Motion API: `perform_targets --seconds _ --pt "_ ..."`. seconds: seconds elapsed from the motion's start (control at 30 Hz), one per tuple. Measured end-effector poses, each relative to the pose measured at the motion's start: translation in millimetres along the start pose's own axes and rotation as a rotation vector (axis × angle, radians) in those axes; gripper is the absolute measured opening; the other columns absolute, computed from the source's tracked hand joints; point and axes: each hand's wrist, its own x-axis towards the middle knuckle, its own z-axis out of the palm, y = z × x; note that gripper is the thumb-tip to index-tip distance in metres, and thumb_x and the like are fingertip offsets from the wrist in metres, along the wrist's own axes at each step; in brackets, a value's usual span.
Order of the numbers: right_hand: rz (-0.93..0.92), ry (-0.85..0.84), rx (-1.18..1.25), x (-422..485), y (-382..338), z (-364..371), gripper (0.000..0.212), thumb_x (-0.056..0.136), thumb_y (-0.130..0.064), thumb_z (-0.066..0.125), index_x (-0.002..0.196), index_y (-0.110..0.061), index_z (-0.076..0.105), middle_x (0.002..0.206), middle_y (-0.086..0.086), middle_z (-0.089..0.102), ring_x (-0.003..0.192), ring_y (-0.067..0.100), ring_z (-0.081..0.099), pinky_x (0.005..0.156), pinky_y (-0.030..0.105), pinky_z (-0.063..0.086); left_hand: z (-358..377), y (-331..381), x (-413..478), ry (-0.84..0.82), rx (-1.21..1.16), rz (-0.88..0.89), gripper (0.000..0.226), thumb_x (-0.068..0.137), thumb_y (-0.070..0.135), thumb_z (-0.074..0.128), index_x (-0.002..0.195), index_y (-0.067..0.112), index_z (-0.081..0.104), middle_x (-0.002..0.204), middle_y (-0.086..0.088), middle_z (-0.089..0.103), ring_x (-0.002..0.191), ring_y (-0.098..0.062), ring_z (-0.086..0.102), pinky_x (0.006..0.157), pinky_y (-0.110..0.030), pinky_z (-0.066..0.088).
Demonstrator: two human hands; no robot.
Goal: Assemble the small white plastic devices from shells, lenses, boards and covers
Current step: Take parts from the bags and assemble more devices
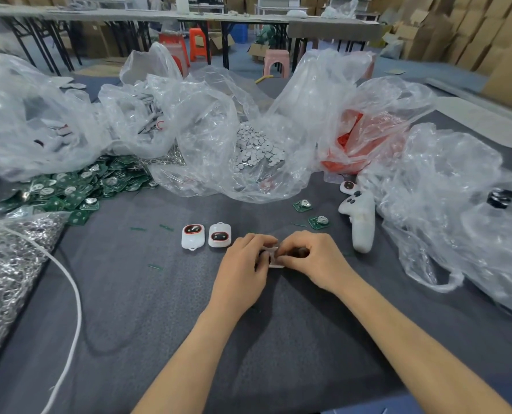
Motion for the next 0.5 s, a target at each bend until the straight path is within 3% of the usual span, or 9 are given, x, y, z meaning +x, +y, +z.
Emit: perform_targets --seconds 0.13,0.3,0.4,0.5 --pt "-0.020 -0.021 -0.018 0.7 -0.2 1.4 0.005 0.079 -0.012 0.076 0.081 -0.017 0.077 0.092 -0.006 0.068 0.093 0.013 0.059 0.083 0.023 0.044 0.7 -2.5 0.7 0.027 -0.032 -0.011 0.032 0.084 -0.008 0.053 0.105 0.012 0.068 0.103 0.001 0.067 0.096 -0.016 0.061 0.085 -0.027 0.046" --pt "0.020 0.002 0.049 0.6 -0.8 1.0 0.015 0.078 -0.008 0.075 0.081 -0.023 0.073 0.078 -0.009 0.067 0.067 0.003 0.055 0.066 0.016 0.042 1.1 -2.0 0.8 0.033 -0.036 -0.005 0.035 0.083 -0.010 0.052 0.105 0.012 0.067 0.101 0.001 0.068 0.095 -0.017 0.061 0.085 -0.029 0.047" --pt "0.065 0.046 0.065 3.2 -4.8 4.0 0.014 0.078 -0.004 0.073 0.086 -0.016 0.073 0.077 -0.004 0.070 0.071 0.018 0.062 0.069 0.027 0.049 1.1 -1.9 0.9 0.031 -0.039 -0.014 0.036 0.084 -0.008 0.051 0.109 0.013 0.065 0.103 0.001 0.067 0.097 -0.017 0.060 0.086 -0.032 0.047" --pt "0.093 0.016 0.008 9.0 -10.2 4.4 0.011 0.078 -0.006 0.072 0.082 -0.016 0.075 0.074 -0.005 0.069 0.065 0.012 0.060 0.063 0.021 0.046 1.0 -1.0 0.7 0.024 -0.042 -0.020 0.038 0.083 -0.008 0.050 0.112 0.013 0.064 0.105 0.001 0.067 0.099 -0.016 0.060 0.088 -0.033 0.047"
